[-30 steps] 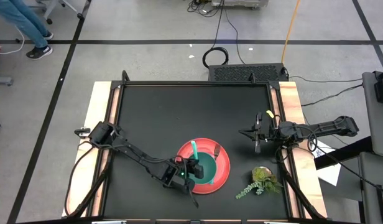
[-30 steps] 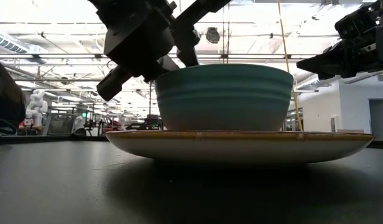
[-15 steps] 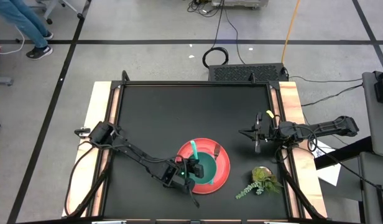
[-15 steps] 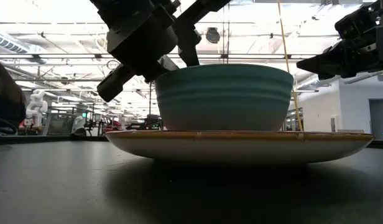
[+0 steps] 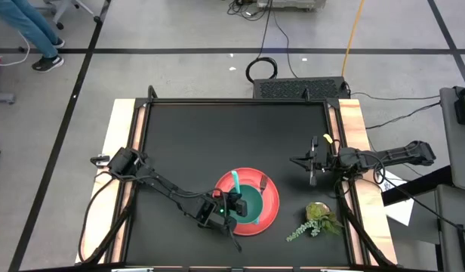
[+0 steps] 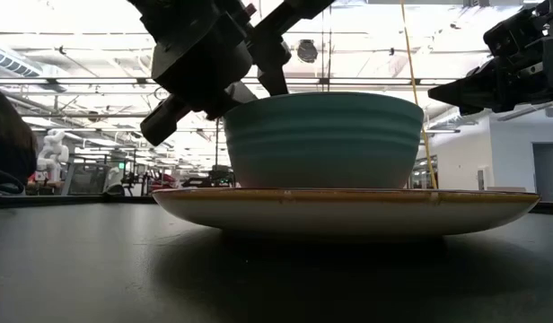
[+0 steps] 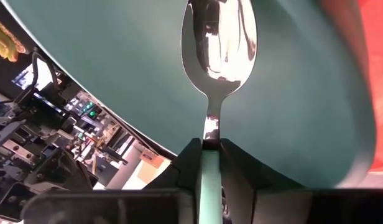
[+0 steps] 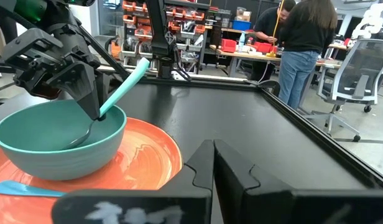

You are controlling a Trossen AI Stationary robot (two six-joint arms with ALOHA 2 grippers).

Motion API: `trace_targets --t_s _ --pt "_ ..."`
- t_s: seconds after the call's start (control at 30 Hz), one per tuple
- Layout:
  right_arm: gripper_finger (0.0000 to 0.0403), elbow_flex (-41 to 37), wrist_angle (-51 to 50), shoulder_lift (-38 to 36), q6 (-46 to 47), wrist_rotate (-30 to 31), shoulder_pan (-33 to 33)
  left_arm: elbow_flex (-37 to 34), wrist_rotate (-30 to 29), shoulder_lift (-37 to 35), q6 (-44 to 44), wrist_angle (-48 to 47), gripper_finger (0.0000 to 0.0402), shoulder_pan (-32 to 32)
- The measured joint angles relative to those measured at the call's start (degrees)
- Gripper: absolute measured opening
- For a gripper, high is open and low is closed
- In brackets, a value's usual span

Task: Set table place
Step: Put the light green spoon into the green bowl, then return to Home Position

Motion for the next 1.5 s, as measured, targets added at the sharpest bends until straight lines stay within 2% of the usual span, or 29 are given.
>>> trace_targets --t_s 0.33,0.6,1.27,1.37,1.5 --pt "0.0 -0.01 0.0 0.0 0.0 -0.01 0.01 0.02 -0.34 0.0 0.27 -0.5 0.0045 0.04" --pt "0.0 0.0 0.0 0.0 0.0 0.0 -0.01 0.02 -0.33 0.0 -0.85 -1.39 0.0071 0.04" --pt "0.0 -0.02 0.0 0.0 -0.01 -0.01 -0.01 0.04 -0.38 0.0 -2.1 -1.17 0.0074 0.09" --pt "0.0 -0.02 0.0 0.0 -0.02 0.0 0.01 0.04 -1.05 0.0 -1.35 -0.62 0.0074 0.09" --pt "0.0 -0.01 0.0 -0.01 -0.02 -0.01 0.01 0.39 -4.73 0.0 0.95 0.69 0.0074 -0.13"
